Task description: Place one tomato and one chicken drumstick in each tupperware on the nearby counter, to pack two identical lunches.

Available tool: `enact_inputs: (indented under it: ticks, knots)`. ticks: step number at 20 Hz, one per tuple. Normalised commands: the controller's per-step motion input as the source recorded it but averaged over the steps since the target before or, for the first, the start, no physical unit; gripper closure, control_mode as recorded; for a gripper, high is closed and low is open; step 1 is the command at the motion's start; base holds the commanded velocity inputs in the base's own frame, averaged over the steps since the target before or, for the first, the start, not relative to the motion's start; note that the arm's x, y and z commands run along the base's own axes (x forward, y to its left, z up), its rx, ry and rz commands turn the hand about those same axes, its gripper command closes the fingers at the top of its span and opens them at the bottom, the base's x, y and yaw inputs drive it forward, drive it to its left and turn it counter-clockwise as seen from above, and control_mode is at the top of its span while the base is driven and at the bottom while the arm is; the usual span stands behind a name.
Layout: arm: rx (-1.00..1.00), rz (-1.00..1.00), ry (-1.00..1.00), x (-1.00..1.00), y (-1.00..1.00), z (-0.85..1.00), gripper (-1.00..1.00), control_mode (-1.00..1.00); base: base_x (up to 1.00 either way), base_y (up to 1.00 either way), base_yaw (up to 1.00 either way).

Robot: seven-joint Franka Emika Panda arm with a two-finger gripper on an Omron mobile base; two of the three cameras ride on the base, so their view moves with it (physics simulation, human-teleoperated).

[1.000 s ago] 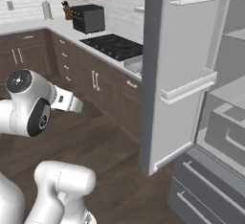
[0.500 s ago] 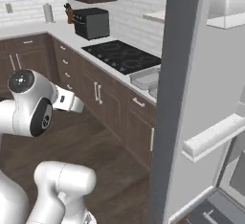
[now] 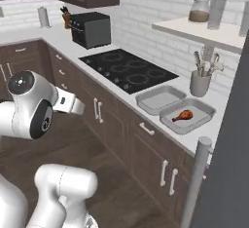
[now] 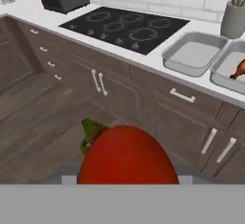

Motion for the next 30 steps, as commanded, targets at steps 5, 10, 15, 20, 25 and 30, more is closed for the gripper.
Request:
enact_inputs:
  ticks: [5, 10, 15, 20, 25, 30]
  knots:
    - [0.00, 0.00, 0.00, 0.00, 0.00, 0.00, 1.00, 1.00, 1.00, 0.40, -0.43]
    - [0.00, 0.00, 0.00, 0.00, 0.00, 0.00, 1.00, 1.00, 0.98, 0.36, -0.67]
    - [0.00, 0.00, 0.00, 0.00, 0.00, 0.00, 1.00, 1.00, 0.67, 0.10, -0.83]
    - [0.00, 0.00, 0.00, 0.00, 0.00, 0.00, 1.00, 1.00, 0.40, -0.19, -0.73]
    - [0.00, 0.00, 0.00, 0.00, 0.00, 0.00, 1.00, 1.00, 0.71, 0.05, -0.14]
    - [0.00, 0.00, 0.00, 0.00, 0.00, 0.00, 1.00, 1.00, 0.43, -0.28, -0.01]
